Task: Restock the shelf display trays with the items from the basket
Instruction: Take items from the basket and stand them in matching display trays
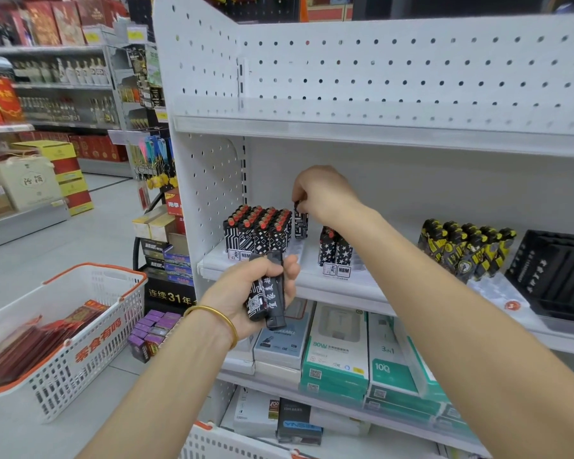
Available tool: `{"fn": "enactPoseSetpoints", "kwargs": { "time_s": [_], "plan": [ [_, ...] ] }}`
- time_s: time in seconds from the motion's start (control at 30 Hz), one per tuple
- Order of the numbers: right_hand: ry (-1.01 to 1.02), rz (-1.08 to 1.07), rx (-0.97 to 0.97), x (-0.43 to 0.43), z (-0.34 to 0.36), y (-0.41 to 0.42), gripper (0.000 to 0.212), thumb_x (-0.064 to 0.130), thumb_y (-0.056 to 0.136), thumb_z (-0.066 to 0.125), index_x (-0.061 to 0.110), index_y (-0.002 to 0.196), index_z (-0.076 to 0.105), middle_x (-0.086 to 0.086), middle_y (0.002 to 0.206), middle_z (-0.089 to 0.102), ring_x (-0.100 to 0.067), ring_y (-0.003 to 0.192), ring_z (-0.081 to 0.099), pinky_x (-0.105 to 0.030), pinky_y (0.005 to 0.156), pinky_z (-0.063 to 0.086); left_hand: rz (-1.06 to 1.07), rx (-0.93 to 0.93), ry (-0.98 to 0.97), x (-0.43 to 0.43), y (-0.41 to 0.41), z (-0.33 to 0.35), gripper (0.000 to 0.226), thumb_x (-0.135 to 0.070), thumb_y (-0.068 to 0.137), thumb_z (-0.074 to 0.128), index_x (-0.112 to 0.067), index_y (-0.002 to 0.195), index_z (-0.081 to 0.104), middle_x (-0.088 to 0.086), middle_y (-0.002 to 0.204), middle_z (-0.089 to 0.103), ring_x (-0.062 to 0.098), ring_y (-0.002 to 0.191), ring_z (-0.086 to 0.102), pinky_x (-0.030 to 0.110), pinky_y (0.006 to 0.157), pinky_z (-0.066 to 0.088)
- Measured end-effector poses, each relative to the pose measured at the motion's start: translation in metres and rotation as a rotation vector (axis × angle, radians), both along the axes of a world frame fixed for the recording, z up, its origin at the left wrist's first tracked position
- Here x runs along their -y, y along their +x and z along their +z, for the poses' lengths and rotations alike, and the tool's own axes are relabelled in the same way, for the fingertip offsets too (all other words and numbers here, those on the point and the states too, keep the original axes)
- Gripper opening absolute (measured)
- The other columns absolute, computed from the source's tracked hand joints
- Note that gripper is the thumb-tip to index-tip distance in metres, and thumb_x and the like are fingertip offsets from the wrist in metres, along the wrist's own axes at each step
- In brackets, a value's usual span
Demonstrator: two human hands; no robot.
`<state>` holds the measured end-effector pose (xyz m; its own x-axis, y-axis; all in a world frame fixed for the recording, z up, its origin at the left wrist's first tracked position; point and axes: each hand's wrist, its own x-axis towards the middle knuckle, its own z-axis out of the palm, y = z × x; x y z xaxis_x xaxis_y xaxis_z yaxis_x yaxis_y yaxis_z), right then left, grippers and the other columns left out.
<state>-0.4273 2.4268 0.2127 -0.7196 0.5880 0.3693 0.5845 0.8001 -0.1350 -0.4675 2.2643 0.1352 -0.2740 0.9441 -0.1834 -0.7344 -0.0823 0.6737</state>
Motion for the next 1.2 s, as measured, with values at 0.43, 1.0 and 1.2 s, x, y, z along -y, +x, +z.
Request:
{"fn": "enactPoseSetpoints", "kwargs": {
  "time_s": [0.43,1.0,1.2],
  "plan": [
    [0.110,-0.008,0.057,0.004,-0.007,0.001,0.034,0.000,0.085,0.058,0.011,0.116,0.051,-0.010,0.105,0.062,-0.031,0.093,0.059,-0.034,0.080,0.050,-0.007,-0.003,0.043,0.009,0.000,-0.003,0.028,0.007,0.088,0.041,0.003,0.110,0.056,0.009,0.090,0.072,0.013,0.066,0.068,0.024,0.056,0.056],
    [-0.667,0.357,-0.284,0.085,-0.030,0.103,0.006,0.006,0.080,0.070,0.012,0.080,0.070,0.002,0.066,0.064,0.000,0.055,0.054,-0.014,0.056,0.042,-0.058,-0.139,0.120,0.025,0.046,-0.002,0.018,0.007,0.080,0.048,0.004,0.094,0.058,0.022,0.085,0.069,0.025,0.074,0.071,0.038,0.066,0.060],
    [-0.817,0.273,-0.614,0.074,-0.036,0.197,0.018,-0.002,0.084,0.061,0.015,0.081,0.066,0.008,0.066,0.058,-0.008,0.054,0.049,-0.020,0.046,0.037,-0.235,-0.047,0.029,0.001,0.098,-0.006,0.053,0.004,0.077,0.050,0.000,0.130,0.045,0.026,0.102,0.068,0.034,0.086,0.071,0.051,0.066,0.057]
  ]
}}
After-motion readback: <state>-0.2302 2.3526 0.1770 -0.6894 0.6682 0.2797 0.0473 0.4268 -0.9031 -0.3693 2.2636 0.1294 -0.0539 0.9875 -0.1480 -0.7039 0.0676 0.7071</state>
